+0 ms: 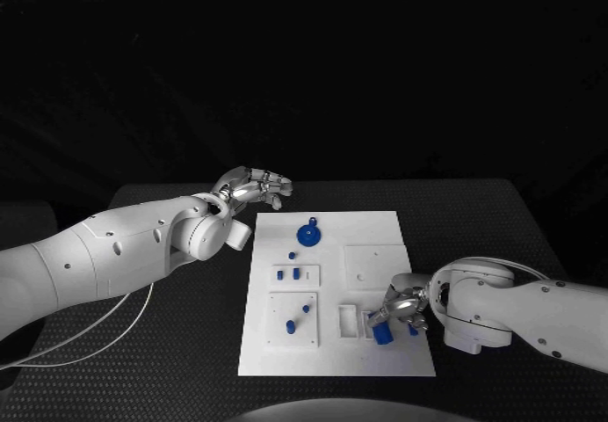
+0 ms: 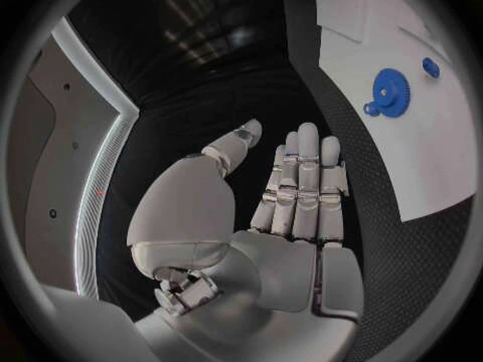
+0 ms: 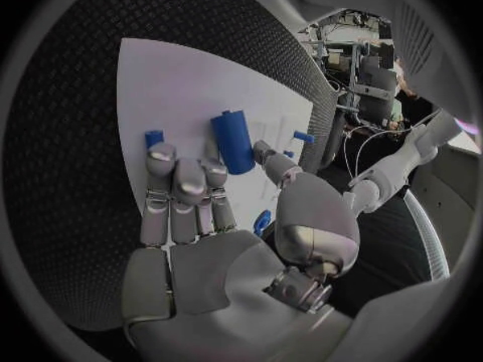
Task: Assemble the parts on the task board
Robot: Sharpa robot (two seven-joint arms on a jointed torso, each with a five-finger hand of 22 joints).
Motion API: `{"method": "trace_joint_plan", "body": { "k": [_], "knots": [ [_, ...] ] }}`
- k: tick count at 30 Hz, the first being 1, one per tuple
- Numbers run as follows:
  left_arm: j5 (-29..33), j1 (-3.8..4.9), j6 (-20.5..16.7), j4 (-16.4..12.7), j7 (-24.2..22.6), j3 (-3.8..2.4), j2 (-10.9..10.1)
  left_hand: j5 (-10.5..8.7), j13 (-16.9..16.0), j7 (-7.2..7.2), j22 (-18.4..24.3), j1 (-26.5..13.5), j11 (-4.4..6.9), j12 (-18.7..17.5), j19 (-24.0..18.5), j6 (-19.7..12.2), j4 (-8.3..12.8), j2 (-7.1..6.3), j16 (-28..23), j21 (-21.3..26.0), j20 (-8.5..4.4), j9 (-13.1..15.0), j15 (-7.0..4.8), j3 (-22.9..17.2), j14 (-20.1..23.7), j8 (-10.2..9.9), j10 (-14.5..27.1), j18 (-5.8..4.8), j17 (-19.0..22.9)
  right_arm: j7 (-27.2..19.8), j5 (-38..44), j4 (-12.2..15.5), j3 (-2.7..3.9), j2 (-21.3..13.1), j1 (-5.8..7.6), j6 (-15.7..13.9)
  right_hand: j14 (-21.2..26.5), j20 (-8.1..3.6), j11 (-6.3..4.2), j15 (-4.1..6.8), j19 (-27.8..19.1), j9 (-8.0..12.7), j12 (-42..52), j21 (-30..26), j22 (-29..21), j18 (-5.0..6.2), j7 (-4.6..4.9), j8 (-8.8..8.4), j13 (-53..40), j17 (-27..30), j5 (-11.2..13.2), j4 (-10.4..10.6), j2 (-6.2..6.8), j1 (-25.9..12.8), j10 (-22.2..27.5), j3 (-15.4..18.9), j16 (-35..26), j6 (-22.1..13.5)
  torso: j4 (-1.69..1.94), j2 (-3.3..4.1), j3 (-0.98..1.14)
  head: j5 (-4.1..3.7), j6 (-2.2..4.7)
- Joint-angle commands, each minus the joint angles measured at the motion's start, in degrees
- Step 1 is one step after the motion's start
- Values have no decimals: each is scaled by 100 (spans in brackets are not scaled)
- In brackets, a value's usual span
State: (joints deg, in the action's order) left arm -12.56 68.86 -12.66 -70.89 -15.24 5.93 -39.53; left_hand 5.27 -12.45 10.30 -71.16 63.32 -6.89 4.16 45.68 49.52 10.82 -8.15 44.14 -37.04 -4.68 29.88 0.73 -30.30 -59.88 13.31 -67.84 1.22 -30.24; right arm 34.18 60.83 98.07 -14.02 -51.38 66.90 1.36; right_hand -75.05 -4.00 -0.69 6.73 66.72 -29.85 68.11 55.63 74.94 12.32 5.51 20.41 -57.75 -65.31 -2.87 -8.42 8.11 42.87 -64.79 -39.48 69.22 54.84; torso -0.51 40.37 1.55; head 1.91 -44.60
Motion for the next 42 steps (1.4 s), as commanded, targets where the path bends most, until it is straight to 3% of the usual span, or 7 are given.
{"method": "trace_joint_plan", "body": {
  "k": [1, 7, 14, 22, 27, 39, 42],
  "knots": [
    [30, 5, 75, -17, -28, -3, 7, 8, 9, -14, -10, -55, 8, 29, 51, -36, -33, -11, -26, 21, -5, -9, 19, -8, -33, 17, 27, 95, -8, 49, 184, -20, -19, -13, -25, -18, -40, -5, -18, 20, 4, -29, -16, 35, 98, 268, 2, 11, -9, 6, 7, -131, -109, 141, -9, -96, 27, 80, -1, 2, 4, 2, 2],
    [30, 5, 71, -14, -28, -3, 6, 8, 9, -14, -11, -54, 8, 29, 51, -36, -34, -10, -28, 22, -5, -9, 19, -10, -33, 19, 27, 95, -10, 45, 201, 42, -19, -52, -25, -96, -55, 27, -28, 25, 9, -41, -42, 57, 92, 268, -10, 11, -18, 4, 5, -319, -275, 197, -45, -301, 36, 151, -6, 1, 6, 0, 4],
    [30, 5, 66, -4, -25, -3, 6, 8, 9, -14, -14, -56, 8, 30, 51, -35, -38, -8, -30, 24, -5, -9, 19, -9, -34, 20, 27, 95, -13, 42, 79, 244, -18, -219, 6, -218, -90, 72, -42, 30, 26, -42, -74, 84, 86, 268, -26, 2, -27, -19, 2, -350, -319, 35, -101, -449, 69, 252, -10, 0, 9, 3, 17],
    [30, 5, 64, 5, -16, -1, 3, 8, 9, -14, -17, -64, 8, 30, 53, -34, -47, -4, -34, 26, -4, -10, 19, -9, -36, 23, 26, 94, -19, 40, -225, 475, -18, -460, 337, -307, -70, 81, -63, 49, 34, -45, -71, 95, 80, 268, -47, 2, -49, 34, 2, -336, -277, -89, -149, -506, 32, 323, -8, -1, 2, -4, 22],
    [30, 6, 70, 11, -12, -1, 21, 9, 10, -14, -19, -66, 8, 31, 53, -33, -51, -5, -36, 27, -4, -10, 19, -9, -37, 25, 26, 94, -22, 38, -564, 499, -17, -439, 461, -383, -71, 81, -70, 57, 37, -46, -72, 97, 76, 268, -54, 0, -59, 40, 3, -331, -244, -133, -161, -517, 29, 343, -8, -3, 1, 4, 36],
    [30, 6, 77, 0, -12, 0, 37, 10, 10, -16, -22, -69, 8, 32, 53, -32, -57, -6, -39, 30, -4, -11, 19, -9, -37, 28, 25, 94, -26, 36, -1024, 255, -19, 24, 456, -392, -72, 82, -78, 66, 39, -47, -79, 98, 72, 268, -61, -8, -72, 48, 3, -318, -220, -207, -163, -510, 25, 362, 6, 6, -4, -14, 45],
    [30, 6, 77, -5, -9, 0, 38, 10, 10, -16, -23, -71, 8, 32, 53, -31, -59, -6, -40, 31, -4, -11, 19, -9, -37, 28, 26, 94, -27, 37, -1056, 212, -19, 102, 401, -404, -71, 82, -80, 68, 38, -47, -82, 97, 70, 268, -63, -11, -79, 50, 3, -314, -219, -239, -162, -500, 24, 367, 9, 4, -3, 1, 39]
  ]
}}
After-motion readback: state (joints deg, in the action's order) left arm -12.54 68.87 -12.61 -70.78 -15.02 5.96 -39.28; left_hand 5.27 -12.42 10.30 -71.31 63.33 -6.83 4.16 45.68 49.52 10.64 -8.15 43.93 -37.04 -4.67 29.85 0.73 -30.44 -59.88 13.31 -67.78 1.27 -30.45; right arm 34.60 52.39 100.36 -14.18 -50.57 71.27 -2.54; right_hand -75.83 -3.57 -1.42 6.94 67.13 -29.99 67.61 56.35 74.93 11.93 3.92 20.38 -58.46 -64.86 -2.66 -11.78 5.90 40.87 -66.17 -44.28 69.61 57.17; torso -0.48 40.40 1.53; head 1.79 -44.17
